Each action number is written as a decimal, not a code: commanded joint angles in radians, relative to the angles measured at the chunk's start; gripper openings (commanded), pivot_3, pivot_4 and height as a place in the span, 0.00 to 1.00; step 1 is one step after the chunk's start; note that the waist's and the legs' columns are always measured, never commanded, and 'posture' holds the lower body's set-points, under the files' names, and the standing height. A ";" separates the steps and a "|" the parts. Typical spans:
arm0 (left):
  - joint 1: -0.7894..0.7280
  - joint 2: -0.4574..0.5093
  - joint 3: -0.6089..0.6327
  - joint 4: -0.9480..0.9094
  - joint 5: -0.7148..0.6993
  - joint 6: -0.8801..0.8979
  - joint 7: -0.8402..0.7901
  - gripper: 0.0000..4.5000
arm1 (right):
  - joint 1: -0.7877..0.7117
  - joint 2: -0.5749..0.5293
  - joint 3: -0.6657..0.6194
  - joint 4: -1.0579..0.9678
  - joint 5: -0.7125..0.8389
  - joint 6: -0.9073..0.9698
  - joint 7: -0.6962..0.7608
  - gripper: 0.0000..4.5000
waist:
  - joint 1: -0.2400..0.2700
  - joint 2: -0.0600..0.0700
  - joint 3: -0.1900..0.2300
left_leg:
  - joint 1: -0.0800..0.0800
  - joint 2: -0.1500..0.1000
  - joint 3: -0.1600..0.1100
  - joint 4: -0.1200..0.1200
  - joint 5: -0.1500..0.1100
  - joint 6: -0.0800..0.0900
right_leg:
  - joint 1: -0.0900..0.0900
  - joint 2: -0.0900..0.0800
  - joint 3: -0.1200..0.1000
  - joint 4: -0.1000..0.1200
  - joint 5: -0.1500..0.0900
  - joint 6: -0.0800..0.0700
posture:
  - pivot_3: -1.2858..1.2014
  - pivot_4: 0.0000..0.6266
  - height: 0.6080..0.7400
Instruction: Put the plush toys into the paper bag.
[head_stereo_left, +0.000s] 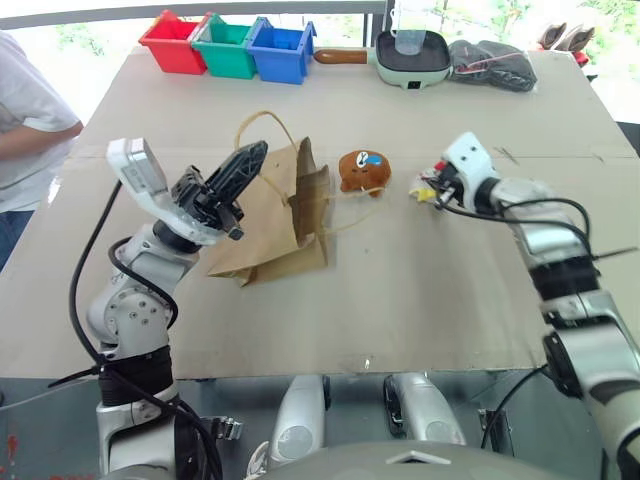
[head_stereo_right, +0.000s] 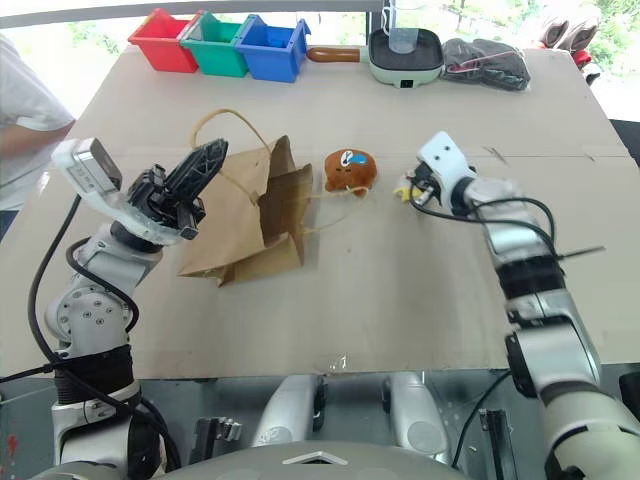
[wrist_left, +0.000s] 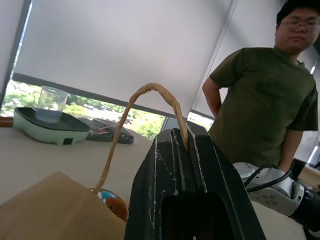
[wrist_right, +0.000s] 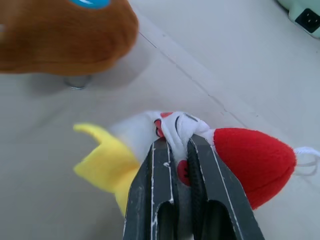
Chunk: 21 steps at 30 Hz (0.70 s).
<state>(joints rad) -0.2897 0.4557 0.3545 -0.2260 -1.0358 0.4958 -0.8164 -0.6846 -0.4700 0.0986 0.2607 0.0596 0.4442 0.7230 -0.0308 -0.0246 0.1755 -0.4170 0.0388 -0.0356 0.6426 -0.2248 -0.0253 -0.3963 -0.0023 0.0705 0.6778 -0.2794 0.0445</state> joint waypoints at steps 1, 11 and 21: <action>-0.002 0.035 0.023 -0.018 -0.080 0.055 -0.041 0.00 | 0.042 -0.004 -0.089 -0.329 0.178 0.044 0.076 0.01 | -0.011 0.001 0.001 | 0.000 0.000 0.000 0.000 0.000 0.000 | 0.000 0.000 0.000 0.000 0.000 0.000 | 0.52 0.24 1.00; -0.087 0.038 0.001 0.041 -0.111 0.107 -0.071 0.00 | -0.017 0.136 0.177 -0.441 0.125 -0.014 0.081 0.01 | -0.015 0.003 0.002 | 0.001 0.001 0.000 0.000 0.000 0.000 | 0.000 0.002 0.000 0.001 0.000 0.000 | 0.52 0.24 1.00; -0.092 0.000 -0.055 0.003 -0.072 0.097 -0.082 0.00 | -0.200 0.379 0.319 0.026 0.067 -0.293 0.196 0.01 | -0.017 0.003 0.002 | 0.002 0.001 0.000 0.000 0.000 0.000 | 0.000 0.002 0.000 0.002 0.000 0.000 | 0.52 0.24 1.00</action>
<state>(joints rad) -0.3822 0.4550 0.2951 -0.1831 -1.1137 0.6042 -0.8884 -0.8438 -0.1217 0.4028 0.2078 0.1404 0.2656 0.8877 -0.0479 -0.0218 0.1774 -0.4148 0.0400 -0.0364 0.6425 -0.2246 -0.0256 -0.3966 -0.0001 0.0702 0.6798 -0.2793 0.0441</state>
